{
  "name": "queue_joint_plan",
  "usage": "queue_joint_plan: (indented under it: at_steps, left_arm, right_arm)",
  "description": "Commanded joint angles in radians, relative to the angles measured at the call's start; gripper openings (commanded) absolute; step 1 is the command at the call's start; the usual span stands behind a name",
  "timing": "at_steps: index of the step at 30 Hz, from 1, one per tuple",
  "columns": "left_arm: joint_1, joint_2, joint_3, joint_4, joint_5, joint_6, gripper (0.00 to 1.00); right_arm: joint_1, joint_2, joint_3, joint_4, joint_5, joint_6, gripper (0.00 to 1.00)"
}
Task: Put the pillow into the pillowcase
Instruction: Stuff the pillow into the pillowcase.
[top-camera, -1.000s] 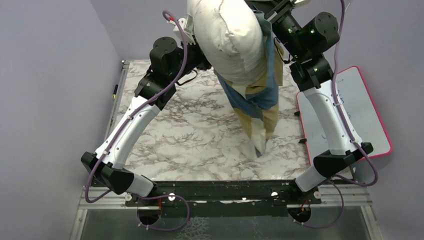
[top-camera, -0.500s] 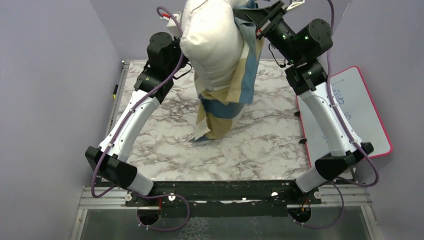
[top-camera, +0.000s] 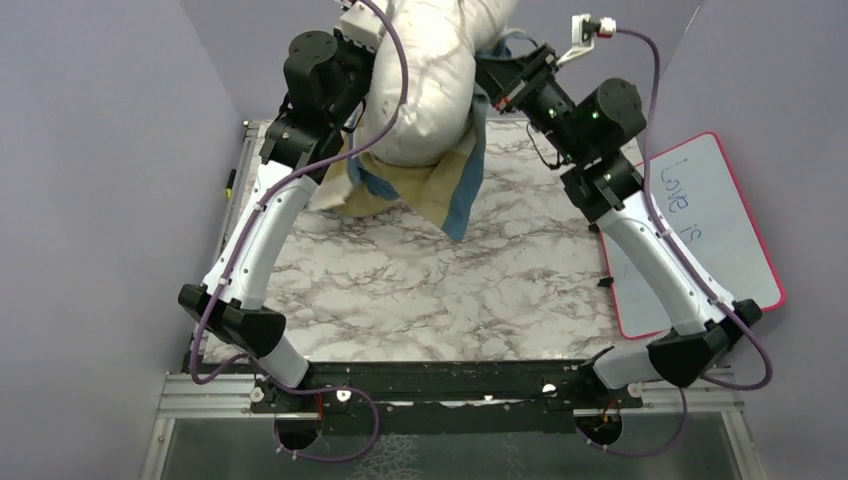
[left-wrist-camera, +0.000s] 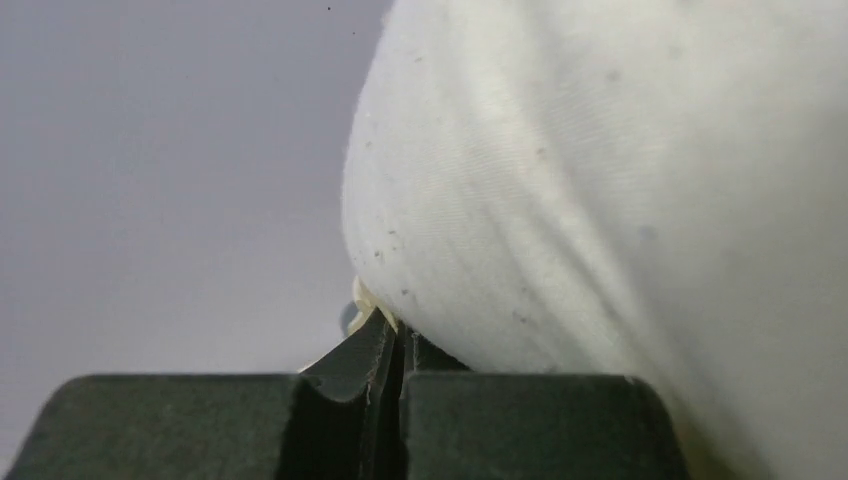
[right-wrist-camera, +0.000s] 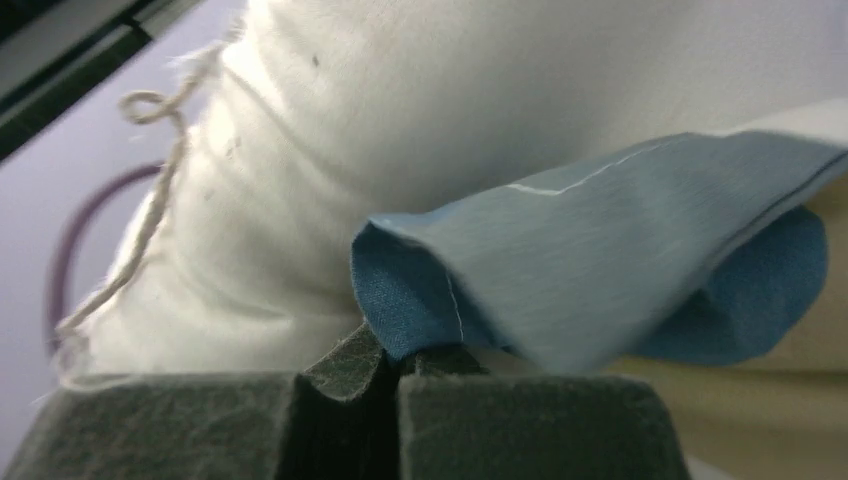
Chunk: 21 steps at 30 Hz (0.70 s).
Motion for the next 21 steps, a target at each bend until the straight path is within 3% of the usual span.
queue_joint_plan:
  at_steps: [1, 5, 9, 13, 18, 21]
  left_arm:
    - [-0.060, -0.074, -0.138, 0.224, 0.135, 0.297, 0.00]
    - [-0.072, -0.208, -0.543, 0.262, 0.113, 0.271, 0.05]
    - [-0.073, -0.290, -0.853, 0.277, 0.153, 0.154, 0.38]
    - [-0.074, -0.351, -0.857, 0.171, 0.146, 0.030, 0.65]
    - [-0.083, -0.400, -0.739, 0.088, 0.151, -0.076, 0.76]
    - [-0.150, -0.391, -0.723, 0.087, 0.095, -0.064, 0.81]
  right_arm:
    - [0.020, -0.054, -0.302, -0.094, 0.066, -0.135, 0.00]
    - [0.002, -0.067, -0.625, -0.029, 0.146, -0.154, 0.00]
    - [-0.042, 0.005, -0.881, 0.171, 0.107, -0.118, 0.00]
    - [-0.061, 0.087, -0.929, 0.221, 0.043, -0.107, 0.00]
    - [-0.063, 0.084, -0.943, 0.254, 0.017, -0.113, 0.00]
    - [-0.063, 0.077, -0.939, 0.268, -0.012, -0.112, 0.00]
